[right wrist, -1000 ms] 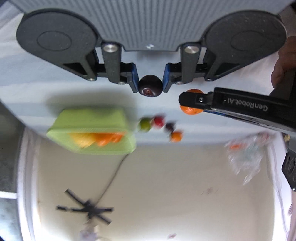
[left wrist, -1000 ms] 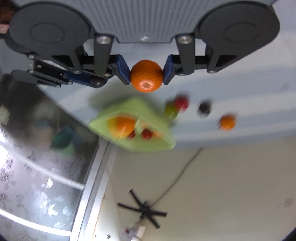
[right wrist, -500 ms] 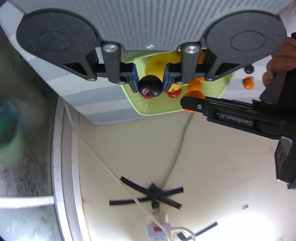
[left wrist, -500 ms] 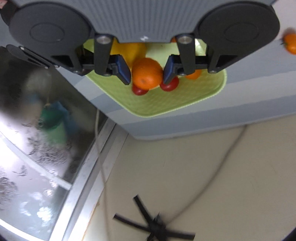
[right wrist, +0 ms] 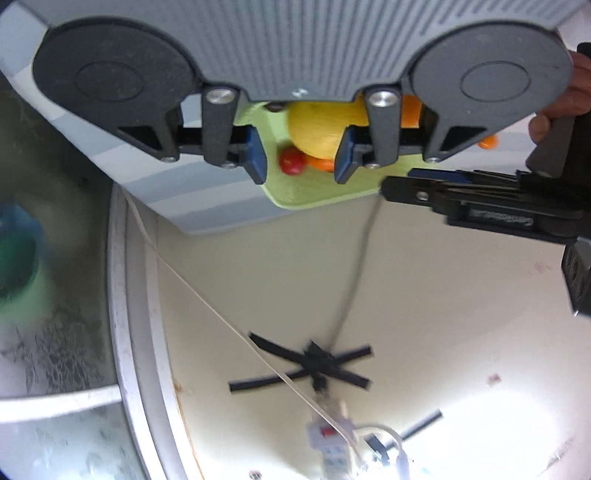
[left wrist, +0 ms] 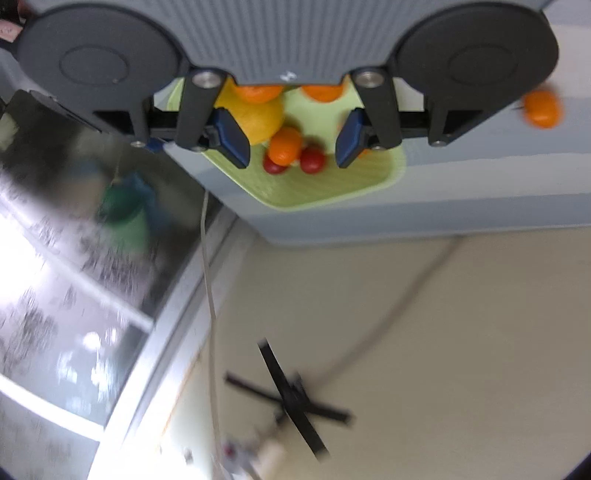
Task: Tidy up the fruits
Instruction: 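Carry both fruits into the green basin while both grippers open to release, then grasp an orange cherry tomato with the left gripper while the right gripper grasps a dark purple tomato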
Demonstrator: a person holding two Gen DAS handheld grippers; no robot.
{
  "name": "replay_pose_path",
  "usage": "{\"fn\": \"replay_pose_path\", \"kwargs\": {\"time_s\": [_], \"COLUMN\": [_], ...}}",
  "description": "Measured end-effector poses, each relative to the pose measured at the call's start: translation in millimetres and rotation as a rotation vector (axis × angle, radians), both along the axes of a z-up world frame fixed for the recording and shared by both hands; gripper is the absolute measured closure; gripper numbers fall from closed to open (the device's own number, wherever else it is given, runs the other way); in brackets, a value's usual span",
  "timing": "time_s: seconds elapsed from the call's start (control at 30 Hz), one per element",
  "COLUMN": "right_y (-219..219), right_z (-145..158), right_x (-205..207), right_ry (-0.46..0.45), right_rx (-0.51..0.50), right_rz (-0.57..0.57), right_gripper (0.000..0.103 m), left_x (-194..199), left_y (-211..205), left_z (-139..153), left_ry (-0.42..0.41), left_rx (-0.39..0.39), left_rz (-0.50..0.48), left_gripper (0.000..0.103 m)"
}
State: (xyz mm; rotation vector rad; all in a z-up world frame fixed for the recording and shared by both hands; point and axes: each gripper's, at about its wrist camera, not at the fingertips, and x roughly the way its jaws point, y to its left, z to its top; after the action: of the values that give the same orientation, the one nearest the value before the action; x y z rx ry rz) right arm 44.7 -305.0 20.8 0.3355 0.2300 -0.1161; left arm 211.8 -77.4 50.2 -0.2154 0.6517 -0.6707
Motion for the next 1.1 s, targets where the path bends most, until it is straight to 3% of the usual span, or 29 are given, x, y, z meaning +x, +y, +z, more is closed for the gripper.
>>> {"fn": "replay_pose_path", "kwargs": {"time_s": [0.1, 0.2, 0.33, 0.5, 0.63, 0.7, 0.83, 1.0, 1.07, 1.1], "right_y": [21.3, 50.8, 97.1, 147.0, 166.6, 171.3, 181.1, 187.8, 187.5, 186.6], "right_z": [11.2, 16.1, 9.6, -6.8, -7.6, -6.3, -5.2, -14.3, -17.5, -19.4], "right_x": [-15.5, -21.7, -13.2, 16.9, 33.8, 44.5, 64.4, 102.4, 112.7, 117.2], "right_ry": [-0.035, -0.04, 0.007, 0.127, 0.148, 0.157, 0.156, 0.222, 0.248, 0.263], "right_rx": [-0.017, -0.038, -0.091, -0.214, -0.32, -0.333, -0.366, -0.363, -0.355, -0.352], "right_rz": [0.05, 0.131, 0.252, 0.305, 0.315, 0.337, 0.373, 0.385, 0.399, 0.41], "right_gripper": [0.06, 0.06, 0.061, 0.063, 0.063, 0.063, 0.063, 0.063, 0.066, 0.073], "left_x": [-12.6, -23.4, -29.4, -17.2, -8.5, 1.2, 33.0, 53.3, 53.0, 52.7], "left_y": [51.8, 95.6, 121.4, 118.8, 120.3, 126.2, 136.8, 117.0, 106.0, 102.5], "left_z": [0.9, -9.4, -31.3, -52.5, -57.4, -54.0, -55.0, -66.1, -70.0, -72.5], "left_ry": [-0.012, -0.007, 0.044, 0.104, 0.079, 0.048, 0.071, 0.087, 0.066, 0.059], "left_rx": [-0.02, 0.009, 0.038, 0.025, 0.041, 0.064, 0.066, 0.143, 0.188, 0.202], "left_rz": [0.085, 0.171, 0.185, 0.176, 0.183, 0.226, 0.274, 0.22, 0.203, 0.198], "left_gripper": [0.05, 0.05, 0.05, 0.05, 0.05, 0.05, 0.049, 0.045, 0.046, 0.051]}}
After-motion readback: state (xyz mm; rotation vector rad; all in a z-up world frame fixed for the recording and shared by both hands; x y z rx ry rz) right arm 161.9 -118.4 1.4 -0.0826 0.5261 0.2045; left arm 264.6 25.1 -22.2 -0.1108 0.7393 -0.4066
